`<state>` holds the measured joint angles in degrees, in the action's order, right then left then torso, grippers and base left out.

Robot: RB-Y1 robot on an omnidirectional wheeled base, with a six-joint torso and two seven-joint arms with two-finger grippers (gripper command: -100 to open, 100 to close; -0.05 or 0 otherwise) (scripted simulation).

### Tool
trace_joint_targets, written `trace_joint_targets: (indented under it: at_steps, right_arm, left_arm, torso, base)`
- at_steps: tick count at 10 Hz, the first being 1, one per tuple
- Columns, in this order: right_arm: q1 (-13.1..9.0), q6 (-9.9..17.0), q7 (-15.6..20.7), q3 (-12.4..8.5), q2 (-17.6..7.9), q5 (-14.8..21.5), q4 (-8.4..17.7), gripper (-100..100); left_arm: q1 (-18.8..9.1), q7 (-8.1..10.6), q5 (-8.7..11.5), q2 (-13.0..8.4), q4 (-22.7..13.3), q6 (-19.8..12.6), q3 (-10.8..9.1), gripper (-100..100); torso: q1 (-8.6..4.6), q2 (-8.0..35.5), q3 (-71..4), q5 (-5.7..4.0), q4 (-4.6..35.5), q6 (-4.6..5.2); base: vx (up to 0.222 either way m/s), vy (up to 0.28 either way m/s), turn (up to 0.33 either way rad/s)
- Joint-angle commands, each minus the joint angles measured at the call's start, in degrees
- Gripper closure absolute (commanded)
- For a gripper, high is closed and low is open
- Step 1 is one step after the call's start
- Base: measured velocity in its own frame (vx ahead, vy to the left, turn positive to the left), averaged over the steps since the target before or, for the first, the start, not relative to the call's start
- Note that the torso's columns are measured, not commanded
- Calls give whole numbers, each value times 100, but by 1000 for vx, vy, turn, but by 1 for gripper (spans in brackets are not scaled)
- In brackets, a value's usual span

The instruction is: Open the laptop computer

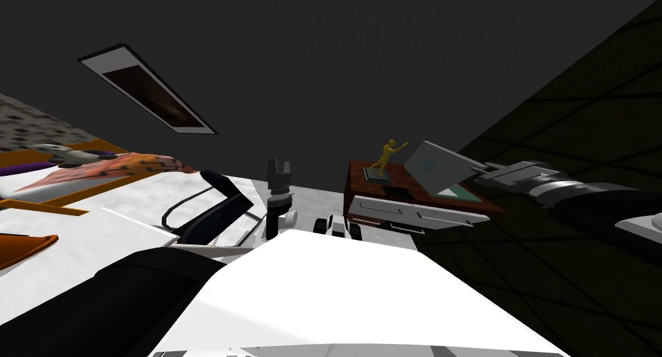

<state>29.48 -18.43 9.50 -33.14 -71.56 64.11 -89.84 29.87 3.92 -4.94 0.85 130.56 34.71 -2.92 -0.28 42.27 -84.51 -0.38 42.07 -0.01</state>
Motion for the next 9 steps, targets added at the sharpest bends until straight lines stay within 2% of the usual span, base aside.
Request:
trace_joint_targets:
  at_steps: [1,7,8,9]
  right_arm:
    - [-44,-238,-322,67,-14,-340,163,100]
    - [-195,-623,-939,116,-83,-1040,509,100]
    - [-227,-596,-843,77,-91,-978,479,100]
    - [-300,-688,-1005,153,10,-1195,603,100]
  left_arm:
    - [0,0,0,0,0,0,0,0]
    - [0,0,0,0,0,0,0,0]
    - [0,0,0,0,0,0,0,0]
    - [1,0,0,0,0,0,0,0]
  torso:
    - [-22,-6,-7,-1,3,7]
    - [-36,-22,-16,-11,-4,18]
    - [-33,-15,-12,-6,0,18]
    - [-1,-14,-11,6,3,12]
  base:
    - [-32,-110,36]
    - [-20,-103,15]
    - [-14,-45,12]
    - [2,-83,58]
